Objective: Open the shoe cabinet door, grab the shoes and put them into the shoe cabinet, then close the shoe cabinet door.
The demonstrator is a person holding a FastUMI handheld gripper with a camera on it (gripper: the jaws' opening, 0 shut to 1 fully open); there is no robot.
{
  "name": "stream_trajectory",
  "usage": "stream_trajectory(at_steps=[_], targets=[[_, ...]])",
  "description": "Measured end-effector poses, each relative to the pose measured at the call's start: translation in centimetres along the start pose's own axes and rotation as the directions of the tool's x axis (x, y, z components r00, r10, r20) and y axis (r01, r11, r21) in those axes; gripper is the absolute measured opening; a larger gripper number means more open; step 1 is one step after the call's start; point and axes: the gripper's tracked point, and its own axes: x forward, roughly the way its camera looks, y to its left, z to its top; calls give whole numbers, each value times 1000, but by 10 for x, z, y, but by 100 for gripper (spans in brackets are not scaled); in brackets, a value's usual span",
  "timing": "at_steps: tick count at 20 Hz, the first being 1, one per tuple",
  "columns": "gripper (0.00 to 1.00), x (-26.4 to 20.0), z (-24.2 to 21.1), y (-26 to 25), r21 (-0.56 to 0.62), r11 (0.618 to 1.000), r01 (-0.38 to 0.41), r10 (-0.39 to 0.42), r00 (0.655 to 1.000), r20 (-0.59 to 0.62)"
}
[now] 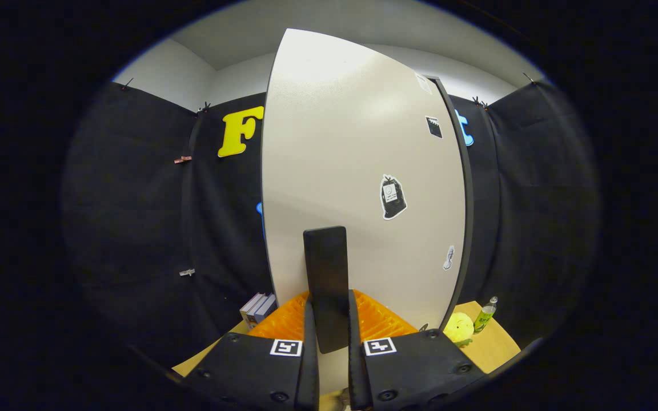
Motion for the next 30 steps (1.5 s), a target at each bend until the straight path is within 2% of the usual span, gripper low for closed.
stream_trajectory(at_steps=[6,13,21,25,27,30], targets=[[24,-43,2,-39,6,1000,-28,29,999,-17],[24,-80,8,-89,0,1000,-16,16,1000,0],[23,-137,10,-156,51,994,98,-98,995,-5],[23,-176,11,-177,17,983,185,-185,982,36],[23,-182,5,-172,5,983,186,-186,982,35],[23,-182,-25,-160,5,988,153,-152,988,-38]])
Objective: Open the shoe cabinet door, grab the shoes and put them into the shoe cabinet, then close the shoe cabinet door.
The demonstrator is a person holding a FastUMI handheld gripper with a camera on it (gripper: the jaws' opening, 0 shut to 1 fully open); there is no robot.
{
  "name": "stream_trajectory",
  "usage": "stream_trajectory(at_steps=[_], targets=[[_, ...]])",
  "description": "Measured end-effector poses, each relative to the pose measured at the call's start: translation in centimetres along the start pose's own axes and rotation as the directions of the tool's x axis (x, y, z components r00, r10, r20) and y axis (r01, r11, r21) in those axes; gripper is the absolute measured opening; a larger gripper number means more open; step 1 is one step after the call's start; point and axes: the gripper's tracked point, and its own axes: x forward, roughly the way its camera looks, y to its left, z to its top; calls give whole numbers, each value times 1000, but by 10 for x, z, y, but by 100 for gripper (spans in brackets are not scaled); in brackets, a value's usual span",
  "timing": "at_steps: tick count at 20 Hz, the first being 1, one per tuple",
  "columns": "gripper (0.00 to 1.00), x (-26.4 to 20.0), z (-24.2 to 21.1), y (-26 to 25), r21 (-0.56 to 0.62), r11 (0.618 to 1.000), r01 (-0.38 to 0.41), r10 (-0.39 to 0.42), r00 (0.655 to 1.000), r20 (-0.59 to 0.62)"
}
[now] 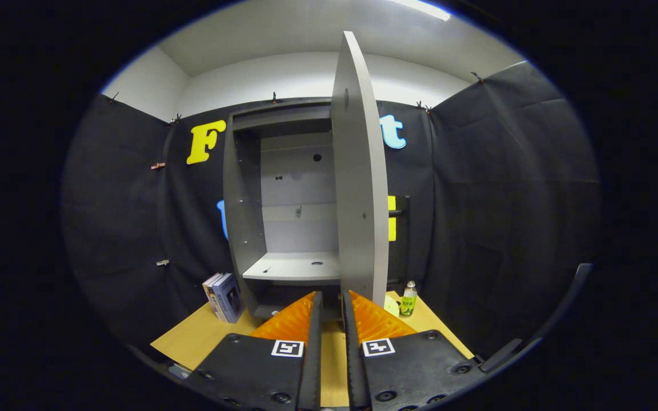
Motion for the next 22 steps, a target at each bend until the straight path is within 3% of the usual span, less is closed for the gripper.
stream_trajectory(at_steps=[8,12,22], targets=[[23,32,-76,60,55,996,-76,85,979,-183],[23,56,-128,87,45,997,-68,79,952,-297],[23,108,-274,133,32,999,-6,24,817,-576]])
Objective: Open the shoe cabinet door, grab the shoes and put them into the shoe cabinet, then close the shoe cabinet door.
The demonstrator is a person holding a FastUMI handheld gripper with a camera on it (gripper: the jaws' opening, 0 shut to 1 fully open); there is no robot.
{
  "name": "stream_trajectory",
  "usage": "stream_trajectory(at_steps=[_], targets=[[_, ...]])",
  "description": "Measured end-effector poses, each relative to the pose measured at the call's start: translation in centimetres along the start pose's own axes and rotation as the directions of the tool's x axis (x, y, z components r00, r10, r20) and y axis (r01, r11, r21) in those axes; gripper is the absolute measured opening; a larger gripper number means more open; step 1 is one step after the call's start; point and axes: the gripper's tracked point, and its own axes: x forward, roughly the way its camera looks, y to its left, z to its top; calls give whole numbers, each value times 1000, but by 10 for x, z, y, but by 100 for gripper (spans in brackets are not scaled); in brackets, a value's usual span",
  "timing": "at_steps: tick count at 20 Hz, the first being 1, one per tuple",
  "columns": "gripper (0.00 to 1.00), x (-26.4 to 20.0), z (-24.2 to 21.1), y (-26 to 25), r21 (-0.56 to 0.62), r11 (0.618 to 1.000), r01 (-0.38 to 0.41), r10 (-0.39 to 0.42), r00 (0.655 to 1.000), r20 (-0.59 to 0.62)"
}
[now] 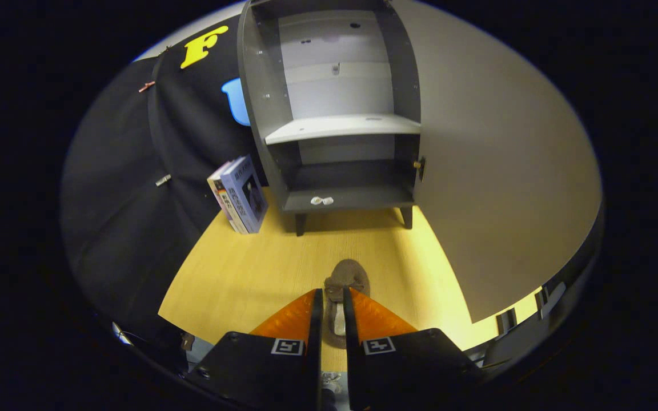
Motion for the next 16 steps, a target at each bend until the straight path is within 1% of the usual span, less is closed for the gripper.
stream_trajectory(at_steps=[5,8,13,16], targets=[[23,61,-63,7,13,1000,14,-12,989,-150],[23,90,-91,4,23,999,32,-27,977,-211],[23,127,-110,-5,28,998,65,-56,966,-253],[23,146,-116,-7,29,998,63,-53,962,-268]])
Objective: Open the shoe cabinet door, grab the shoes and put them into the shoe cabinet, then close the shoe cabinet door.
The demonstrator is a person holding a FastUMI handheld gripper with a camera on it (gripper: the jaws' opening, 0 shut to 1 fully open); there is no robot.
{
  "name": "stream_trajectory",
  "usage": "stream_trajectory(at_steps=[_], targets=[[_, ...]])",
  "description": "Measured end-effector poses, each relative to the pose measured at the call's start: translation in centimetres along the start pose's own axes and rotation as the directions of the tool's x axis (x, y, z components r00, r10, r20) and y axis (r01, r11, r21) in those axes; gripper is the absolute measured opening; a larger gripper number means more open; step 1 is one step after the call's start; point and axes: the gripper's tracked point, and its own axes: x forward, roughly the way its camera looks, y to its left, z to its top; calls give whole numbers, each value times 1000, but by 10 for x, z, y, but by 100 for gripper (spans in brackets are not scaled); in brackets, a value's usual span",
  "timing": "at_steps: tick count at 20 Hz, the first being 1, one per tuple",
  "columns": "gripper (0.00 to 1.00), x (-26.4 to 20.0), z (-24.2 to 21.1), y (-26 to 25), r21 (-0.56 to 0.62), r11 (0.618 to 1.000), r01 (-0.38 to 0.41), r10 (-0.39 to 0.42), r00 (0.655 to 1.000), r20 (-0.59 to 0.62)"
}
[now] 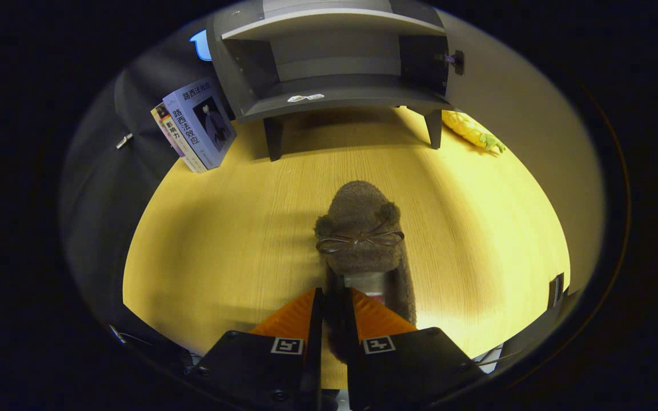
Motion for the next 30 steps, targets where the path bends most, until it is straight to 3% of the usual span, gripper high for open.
stream_trajectory(at_steps=[5,13,17,19,21,30], targets=[[23,23,6,3,-7,1000,-3,3,1000,0],[23,52,34,-5,26,1000,8,-11,993,115],[17,61,44,-5,26,1000,5,-9,984,181],[17,67,48,-4,14,1000,8,-10,983,181],[5,61,44,-5,17,1000,9,-12,985,174],[5,46,47,-7,9,1000,8,-9,991,137]])
